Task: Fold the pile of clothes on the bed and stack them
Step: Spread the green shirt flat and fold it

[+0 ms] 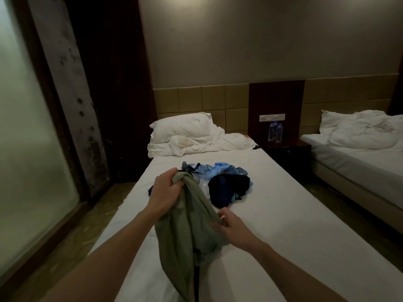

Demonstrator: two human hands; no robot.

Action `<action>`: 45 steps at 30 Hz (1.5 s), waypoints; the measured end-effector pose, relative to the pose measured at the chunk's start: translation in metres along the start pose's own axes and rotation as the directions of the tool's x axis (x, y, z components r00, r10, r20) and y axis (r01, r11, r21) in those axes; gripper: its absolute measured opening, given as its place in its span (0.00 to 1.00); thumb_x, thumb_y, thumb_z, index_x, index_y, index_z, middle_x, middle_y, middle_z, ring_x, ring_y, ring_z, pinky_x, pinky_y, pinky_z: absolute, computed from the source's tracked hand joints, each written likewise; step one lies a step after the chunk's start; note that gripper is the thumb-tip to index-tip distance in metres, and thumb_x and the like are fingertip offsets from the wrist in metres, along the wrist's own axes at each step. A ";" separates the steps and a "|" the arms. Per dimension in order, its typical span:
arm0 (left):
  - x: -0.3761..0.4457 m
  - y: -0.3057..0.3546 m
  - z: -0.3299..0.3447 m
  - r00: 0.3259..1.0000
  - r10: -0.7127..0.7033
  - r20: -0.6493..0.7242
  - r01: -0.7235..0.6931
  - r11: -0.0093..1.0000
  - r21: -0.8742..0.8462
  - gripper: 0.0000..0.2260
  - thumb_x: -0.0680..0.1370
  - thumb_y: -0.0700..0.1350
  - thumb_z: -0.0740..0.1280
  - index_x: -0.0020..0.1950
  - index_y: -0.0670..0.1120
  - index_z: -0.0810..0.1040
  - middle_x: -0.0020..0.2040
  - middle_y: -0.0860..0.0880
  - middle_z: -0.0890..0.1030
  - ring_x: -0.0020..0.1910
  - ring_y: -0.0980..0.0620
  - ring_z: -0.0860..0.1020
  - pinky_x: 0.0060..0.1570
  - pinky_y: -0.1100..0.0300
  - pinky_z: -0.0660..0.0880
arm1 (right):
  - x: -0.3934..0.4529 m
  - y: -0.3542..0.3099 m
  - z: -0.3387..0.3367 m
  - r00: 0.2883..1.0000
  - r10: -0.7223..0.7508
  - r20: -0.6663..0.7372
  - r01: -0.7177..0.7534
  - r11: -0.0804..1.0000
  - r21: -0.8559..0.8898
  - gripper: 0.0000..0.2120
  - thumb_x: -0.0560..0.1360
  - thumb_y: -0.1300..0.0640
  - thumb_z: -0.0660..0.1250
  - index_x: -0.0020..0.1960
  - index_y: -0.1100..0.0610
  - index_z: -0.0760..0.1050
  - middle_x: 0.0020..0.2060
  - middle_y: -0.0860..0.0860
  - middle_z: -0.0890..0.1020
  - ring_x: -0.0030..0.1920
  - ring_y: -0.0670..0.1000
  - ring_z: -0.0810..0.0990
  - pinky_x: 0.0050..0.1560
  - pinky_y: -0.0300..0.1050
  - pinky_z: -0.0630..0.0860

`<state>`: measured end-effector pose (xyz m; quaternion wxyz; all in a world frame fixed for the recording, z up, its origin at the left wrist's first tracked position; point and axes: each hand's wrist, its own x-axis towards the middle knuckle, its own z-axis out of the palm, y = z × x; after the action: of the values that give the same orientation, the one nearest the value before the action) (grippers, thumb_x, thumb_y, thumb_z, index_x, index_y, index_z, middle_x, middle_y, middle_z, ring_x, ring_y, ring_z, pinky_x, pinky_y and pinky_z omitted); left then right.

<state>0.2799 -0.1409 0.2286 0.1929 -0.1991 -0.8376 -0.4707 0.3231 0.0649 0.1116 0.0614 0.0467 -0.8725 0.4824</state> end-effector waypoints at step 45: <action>-0.007 0.001 0.061 0.798 -0.049 0.601 0.319 0.880 -0.352 0.18 0.76 0.41 0.73 0.65 0.48 0.77 0.57 0.47 0.84 0.56 0.50 0.82 0.55 0.57 0.79 | 0.036 -0.074 -0.055 0.989 -0.110 0.100 0.041 0.847 0.530 0.11 0.77 0.57 0.70 0.56 0.62 0.81 0.48 0.57 0.84 0.52 0.54 0.82 0.56 0.49 0.79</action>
<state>0.2784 -0.0888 0.1958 -0.1668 -0.2850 -0.7446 -0.5801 0.3017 0.0710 0.2077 0.0099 0.1265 -0.7067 0.6960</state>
